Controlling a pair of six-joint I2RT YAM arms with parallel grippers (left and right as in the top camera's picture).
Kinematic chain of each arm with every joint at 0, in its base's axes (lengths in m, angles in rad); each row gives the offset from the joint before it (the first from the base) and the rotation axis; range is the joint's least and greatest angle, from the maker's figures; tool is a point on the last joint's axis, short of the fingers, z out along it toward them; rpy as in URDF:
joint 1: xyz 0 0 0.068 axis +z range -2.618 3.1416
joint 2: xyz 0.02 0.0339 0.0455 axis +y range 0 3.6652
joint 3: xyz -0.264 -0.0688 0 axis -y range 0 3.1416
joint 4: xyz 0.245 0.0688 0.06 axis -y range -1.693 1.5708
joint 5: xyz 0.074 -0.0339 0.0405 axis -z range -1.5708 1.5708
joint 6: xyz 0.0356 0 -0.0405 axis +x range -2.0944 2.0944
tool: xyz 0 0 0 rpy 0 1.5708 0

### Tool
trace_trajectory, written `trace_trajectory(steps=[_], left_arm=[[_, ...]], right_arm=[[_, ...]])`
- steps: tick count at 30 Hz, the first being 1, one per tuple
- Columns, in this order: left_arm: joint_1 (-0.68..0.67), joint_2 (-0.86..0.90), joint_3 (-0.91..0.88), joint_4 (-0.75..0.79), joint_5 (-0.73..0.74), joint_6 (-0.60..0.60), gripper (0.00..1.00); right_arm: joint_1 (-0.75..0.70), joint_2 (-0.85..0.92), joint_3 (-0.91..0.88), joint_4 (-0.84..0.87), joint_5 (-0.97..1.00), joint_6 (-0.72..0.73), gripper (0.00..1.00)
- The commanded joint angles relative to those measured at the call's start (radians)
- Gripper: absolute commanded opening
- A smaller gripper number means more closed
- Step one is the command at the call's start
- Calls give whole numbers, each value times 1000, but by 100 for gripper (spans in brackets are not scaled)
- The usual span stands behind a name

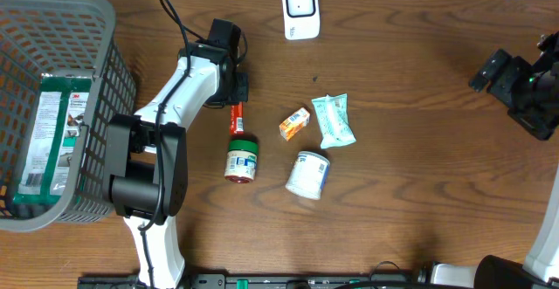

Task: Scan the item barcode
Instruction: 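Lower the red packet beside the jar and open the left gripper, then reach the left gripper into the basket and grasp the 3M gloves pack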

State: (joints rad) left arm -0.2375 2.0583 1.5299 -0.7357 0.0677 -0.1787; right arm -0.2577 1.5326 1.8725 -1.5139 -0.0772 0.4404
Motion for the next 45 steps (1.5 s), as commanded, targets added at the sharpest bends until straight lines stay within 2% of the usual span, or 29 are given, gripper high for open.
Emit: trace_trajectory(steps=[1,7,8,10,12,17,22,26,32,37,40,45], left_arm=[[3,-26,19,-37,-16,19,7],[42,-246,102,-101,-17,20,7],[52,-293,107,-98,-17,20,11],[83,-397,107,-90,-30,20,41],[118,-483,107,-90,-78,20,51],[256,-649,107,-90,-277,-22,56],[436,-712,107,-95,-351,-22,60],[580,-698,87,-101,-349,-43,61],[707,-587,40,-89,-349,-50,62],[765,-420,39,-78,-349,-42,72],[780,-334,39,-72,-341,-7,81],[787,-191,39,-64,-219,172,86]], right_arm=[[-3,5,15,-1,6,8,99],[-3,5,15,-1,6,8,99],[-3,5,15,-1,6,8,99],[-3,5,15,-1,6,8,99],[-3,5,15,-1,6,8,99],[-3,5,15,-1,6,8,99],[-3,5,15,-1,6,8,99],[-3,5,15,-1,6,8,99],[-3,5,15,-1,6,8,99],[-3,5,15,-1,6,8,99],[-3,5,15,-1,6,8,99],[-3,5,15,-1,6,8,99]])
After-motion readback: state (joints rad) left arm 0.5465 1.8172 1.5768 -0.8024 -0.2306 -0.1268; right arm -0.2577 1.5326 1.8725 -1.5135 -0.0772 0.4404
